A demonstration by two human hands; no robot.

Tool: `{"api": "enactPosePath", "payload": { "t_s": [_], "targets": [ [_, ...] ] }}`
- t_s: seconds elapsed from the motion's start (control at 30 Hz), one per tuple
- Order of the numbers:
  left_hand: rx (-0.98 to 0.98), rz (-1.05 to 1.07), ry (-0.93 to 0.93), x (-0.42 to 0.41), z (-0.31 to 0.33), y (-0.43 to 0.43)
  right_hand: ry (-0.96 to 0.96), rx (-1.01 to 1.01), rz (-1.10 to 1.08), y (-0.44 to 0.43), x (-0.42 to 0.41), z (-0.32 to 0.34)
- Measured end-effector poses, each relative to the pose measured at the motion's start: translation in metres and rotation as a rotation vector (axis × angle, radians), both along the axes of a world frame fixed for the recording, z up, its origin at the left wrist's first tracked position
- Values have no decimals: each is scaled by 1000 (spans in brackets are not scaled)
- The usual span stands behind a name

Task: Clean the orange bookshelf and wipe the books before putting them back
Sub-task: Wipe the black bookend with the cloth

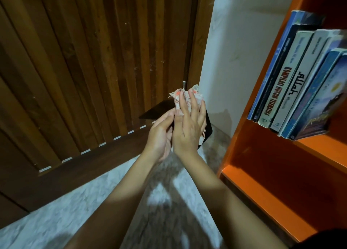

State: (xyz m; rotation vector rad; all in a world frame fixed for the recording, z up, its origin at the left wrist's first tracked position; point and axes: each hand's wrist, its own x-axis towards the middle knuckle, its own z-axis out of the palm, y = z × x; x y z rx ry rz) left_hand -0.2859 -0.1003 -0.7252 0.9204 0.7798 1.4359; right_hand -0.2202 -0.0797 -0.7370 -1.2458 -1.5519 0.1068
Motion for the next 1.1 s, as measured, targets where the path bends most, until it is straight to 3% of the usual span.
{"api": "enactPosePath", "payload": {
  "t_s": [0.7,1.1],
  "targets": [
    [109,-57,77,-10,9,-9,-8,48,-106,26,33,11],
    [46,22,66,-21,1,-3,396,-118,-28,19,67,-27]
  ]
}}
